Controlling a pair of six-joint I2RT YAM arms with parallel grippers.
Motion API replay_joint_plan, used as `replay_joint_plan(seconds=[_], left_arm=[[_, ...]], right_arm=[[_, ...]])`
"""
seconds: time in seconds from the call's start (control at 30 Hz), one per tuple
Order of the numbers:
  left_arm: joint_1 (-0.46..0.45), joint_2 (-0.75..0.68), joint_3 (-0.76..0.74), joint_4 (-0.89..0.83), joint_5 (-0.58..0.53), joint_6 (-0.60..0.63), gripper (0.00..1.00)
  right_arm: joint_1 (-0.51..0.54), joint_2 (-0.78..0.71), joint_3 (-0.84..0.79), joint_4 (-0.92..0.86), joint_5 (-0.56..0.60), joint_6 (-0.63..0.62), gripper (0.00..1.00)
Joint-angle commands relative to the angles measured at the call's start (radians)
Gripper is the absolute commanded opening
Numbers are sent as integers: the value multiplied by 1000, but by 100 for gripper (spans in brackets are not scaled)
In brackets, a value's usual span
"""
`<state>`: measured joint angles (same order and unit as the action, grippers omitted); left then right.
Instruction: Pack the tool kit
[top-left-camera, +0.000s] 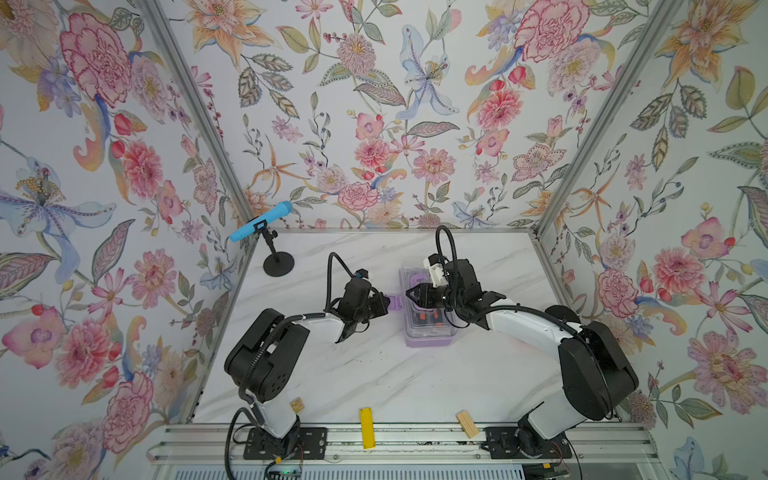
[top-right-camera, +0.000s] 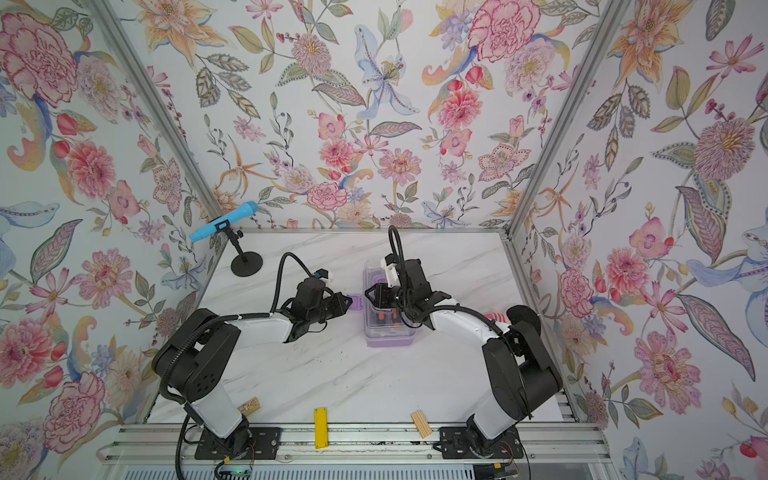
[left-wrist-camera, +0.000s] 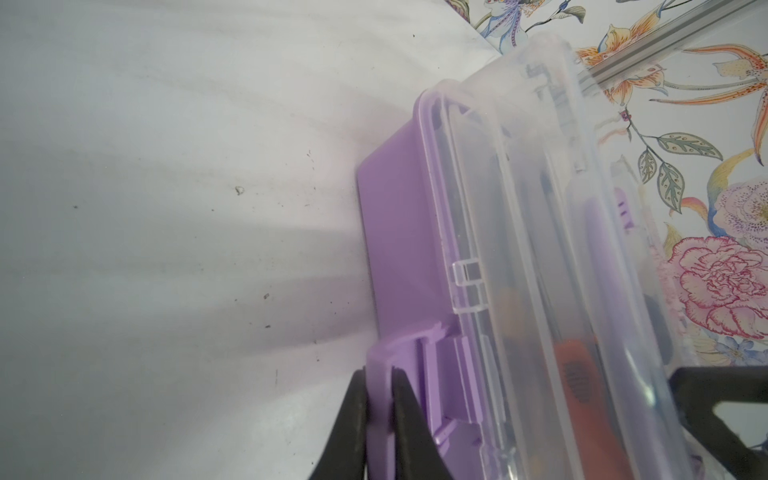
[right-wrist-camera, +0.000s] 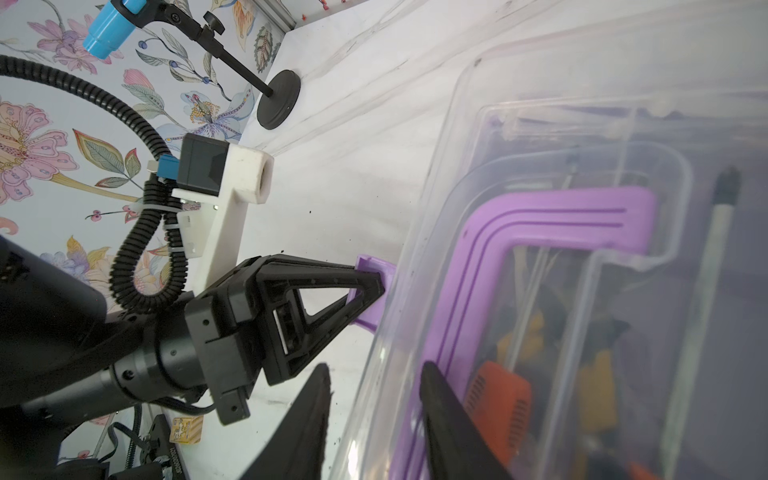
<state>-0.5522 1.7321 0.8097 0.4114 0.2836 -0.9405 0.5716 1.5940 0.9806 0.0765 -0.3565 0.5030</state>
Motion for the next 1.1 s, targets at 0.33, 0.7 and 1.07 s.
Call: replay_joint_plan(seconds=[0.33,0.7,1.07], left_arm=[[-47,-33,43,71,88,-1,26],[-70,-39,39,104,84,-9,29],[-72,-67,9,143,82,-27,37]], right_arm=[[9,50,-72,-225,21,15,40],[9,50,-77,-222,18,14,42],[8,46,-77,-224,16,14,46]])
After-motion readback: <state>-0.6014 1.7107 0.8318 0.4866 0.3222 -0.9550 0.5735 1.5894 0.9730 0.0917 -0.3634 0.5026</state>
